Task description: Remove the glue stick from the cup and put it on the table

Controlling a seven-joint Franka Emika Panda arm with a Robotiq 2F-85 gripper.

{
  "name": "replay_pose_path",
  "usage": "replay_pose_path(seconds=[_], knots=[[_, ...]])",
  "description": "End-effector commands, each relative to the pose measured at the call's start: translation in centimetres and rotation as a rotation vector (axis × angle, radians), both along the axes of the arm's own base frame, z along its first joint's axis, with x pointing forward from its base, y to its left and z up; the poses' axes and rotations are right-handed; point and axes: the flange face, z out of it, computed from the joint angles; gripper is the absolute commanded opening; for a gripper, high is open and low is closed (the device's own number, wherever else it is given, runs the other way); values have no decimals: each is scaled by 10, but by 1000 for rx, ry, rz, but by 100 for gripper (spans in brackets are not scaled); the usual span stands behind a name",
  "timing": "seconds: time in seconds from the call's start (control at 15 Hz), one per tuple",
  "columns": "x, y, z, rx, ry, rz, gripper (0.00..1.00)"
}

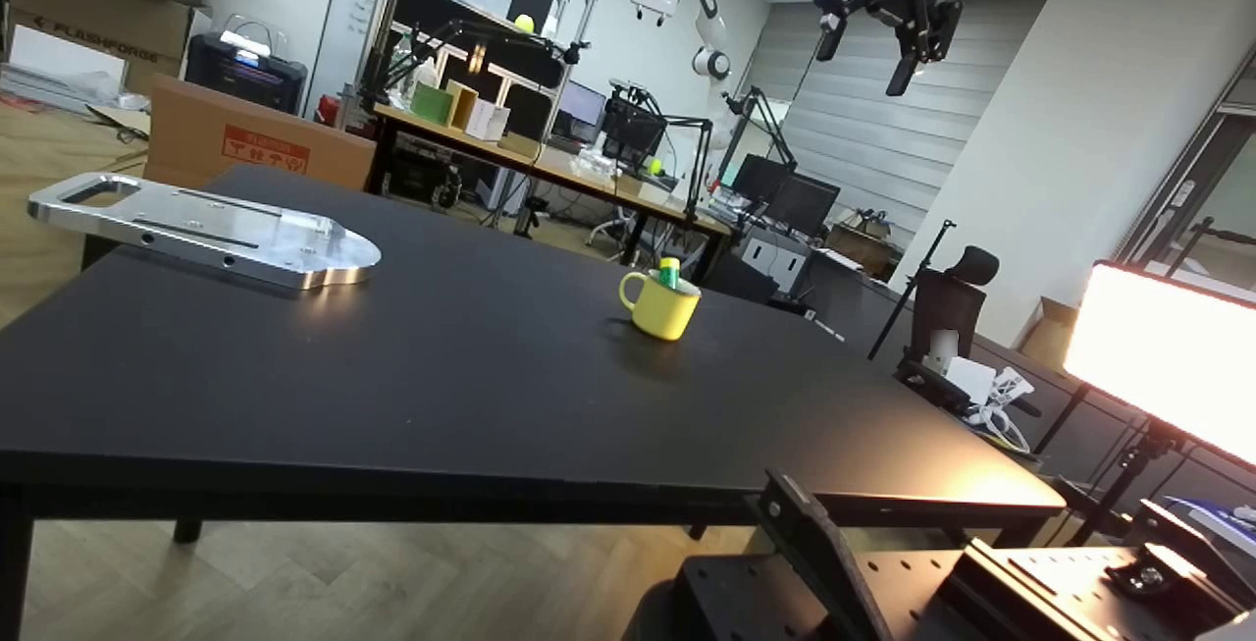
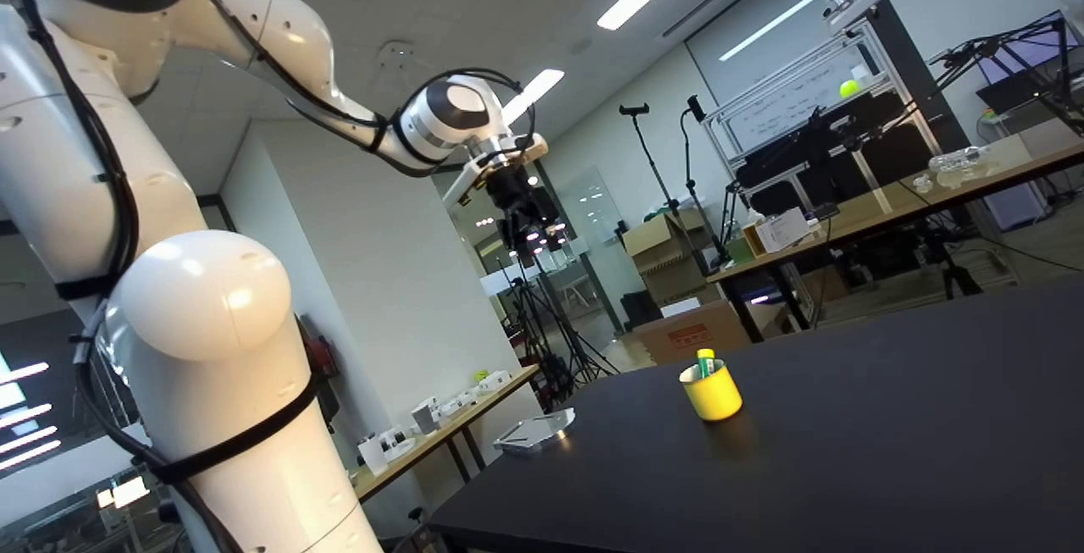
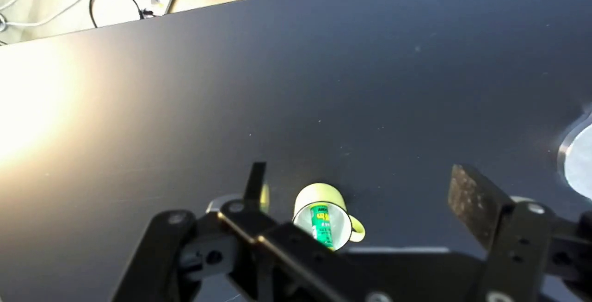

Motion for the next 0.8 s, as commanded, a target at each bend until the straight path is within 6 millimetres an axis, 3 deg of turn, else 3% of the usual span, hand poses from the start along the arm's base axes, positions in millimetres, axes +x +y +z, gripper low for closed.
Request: replay_pose_path(seconds=[0.0,0.27,0.6,0.67,0.73], knots=[[67,-40,-11,-38,90,71,100],[120,-72,-31,-55,165,225,100],[180,-93,-53,18,171,368,100],[188,-95,-58,52,181,359,100],[165,-88,-57,6,169,348,100]])
